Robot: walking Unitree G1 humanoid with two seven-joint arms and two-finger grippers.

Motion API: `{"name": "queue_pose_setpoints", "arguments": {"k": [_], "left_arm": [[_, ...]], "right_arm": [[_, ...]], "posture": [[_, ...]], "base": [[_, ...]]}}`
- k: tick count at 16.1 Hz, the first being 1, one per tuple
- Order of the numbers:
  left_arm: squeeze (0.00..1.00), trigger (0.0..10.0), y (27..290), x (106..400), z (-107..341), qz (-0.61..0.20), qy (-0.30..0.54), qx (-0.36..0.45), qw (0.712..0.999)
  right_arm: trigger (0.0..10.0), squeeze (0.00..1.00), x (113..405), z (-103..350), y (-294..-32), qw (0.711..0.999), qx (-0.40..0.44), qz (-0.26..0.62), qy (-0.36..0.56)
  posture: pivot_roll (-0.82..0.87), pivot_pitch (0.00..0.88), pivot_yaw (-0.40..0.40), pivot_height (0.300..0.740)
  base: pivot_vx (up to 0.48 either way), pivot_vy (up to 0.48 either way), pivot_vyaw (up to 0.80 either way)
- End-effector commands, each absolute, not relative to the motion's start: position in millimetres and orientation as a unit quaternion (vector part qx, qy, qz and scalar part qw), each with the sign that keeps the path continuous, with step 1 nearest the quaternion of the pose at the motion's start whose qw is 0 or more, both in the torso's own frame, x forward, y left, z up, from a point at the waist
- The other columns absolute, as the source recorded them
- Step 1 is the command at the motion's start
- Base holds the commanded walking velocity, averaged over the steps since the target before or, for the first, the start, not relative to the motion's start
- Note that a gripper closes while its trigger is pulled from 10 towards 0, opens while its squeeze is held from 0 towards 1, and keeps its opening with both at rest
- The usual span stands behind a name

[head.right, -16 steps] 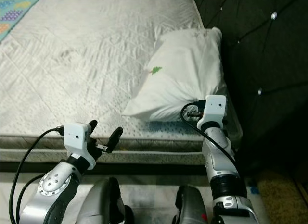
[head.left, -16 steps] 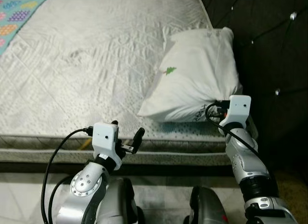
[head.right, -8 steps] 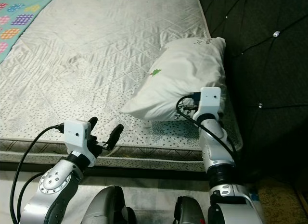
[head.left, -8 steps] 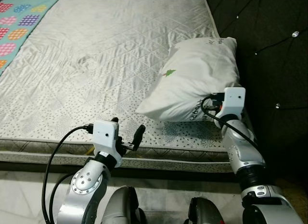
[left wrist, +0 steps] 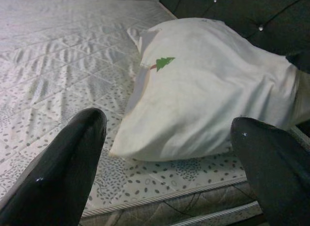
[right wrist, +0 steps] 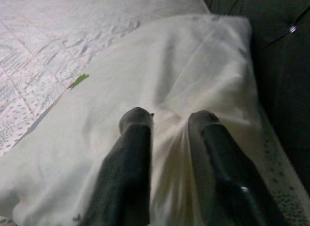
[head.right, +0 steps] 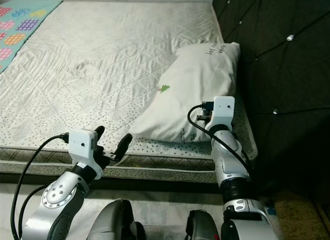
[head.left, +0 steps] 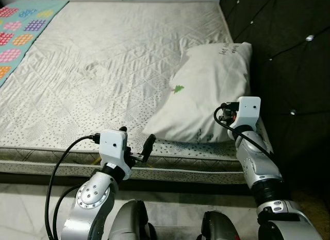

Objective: Clean up the room

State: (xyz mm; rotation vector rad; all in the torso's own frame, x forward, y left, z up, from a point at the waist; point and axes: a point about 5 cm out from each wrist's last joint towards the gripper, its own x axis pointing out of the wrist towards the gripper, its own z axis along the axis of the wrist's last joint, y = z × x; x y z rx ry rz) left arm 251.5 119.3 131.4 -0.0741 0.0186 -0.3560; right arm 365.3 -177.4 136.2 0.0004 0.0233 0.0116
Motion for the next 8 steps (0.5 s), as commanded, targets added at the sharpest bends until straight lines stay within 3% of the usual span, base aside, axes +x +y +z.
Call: {"name": "queue_pose_setpoints", "arguments": {"k": [1,8], "left_arm": [[0.0,10.0,121.1,250.6,129.0,-0.172,0.013,-0.029,0.985],[0.0,10.0,120.4,251.1,128.7,-0.174,0.014,-0.03,0.984]], "right_arm": [[10.0,1.0,366.9,148.4,-176.9,1.0,-0.005,0.01,-0.018],[10.0,1.0,358.3,128.0,-171.4,0.999,-0.013,0.034,0.028]], "posture": [[0.02,0.1,0.02,0.668],[0.01,0.105,0.027,0.668]], "base": [[0.0,0.0,0.0],[0.0,0.0,0.0]]}}
